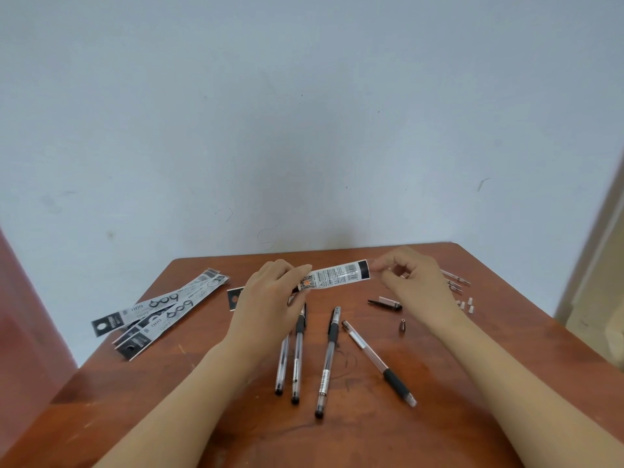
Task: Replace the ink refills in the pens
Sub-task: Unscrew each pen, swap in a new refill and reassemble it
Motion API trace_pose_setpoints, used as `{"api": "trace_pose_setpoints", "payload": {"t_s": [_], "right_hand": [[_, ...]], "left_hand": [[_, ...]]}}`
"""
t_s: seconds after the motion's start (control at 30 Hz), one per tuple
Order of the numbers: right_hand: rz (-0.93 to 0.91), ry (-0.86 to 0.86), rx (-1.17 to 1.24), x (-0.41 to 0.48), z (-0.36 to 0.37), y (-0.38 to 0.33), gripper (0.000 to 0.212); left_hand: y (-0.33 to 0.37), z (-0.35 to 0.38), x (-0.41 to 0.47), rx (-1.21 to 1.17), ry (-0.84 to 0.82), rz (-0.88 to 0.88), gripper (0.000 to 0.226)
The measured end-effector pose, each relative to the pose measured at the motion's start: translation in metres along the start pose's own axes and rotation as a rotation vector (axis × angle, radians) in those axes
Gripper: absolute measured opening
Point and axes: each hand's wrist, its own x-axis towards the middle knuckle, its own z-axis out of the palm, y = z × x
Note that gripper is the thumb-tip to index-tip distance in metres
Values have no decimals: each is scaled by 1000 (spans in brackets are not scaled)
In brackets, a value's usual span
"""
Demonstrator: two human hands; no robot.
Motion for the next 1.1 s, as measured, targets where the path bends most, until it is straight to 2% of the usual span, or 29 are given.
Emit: {"api": "trace_pose_setpoints", "payload": {"t_s": [0.6, 0.9, 1.1], "right_hand": [[76, -171, 84, -3, -2, -9, 31], [90, -162, 111, -2, -2, -5, 21], [117, -198, 170, -4, -2, -8, 25]], "left_hand": [[-2, -3, 0, -20, -4, 32, 39], [-3, -3, 1, -6, -27, 38, 39], [-5, -3, 0, -29, -36, 42, 35]]}}
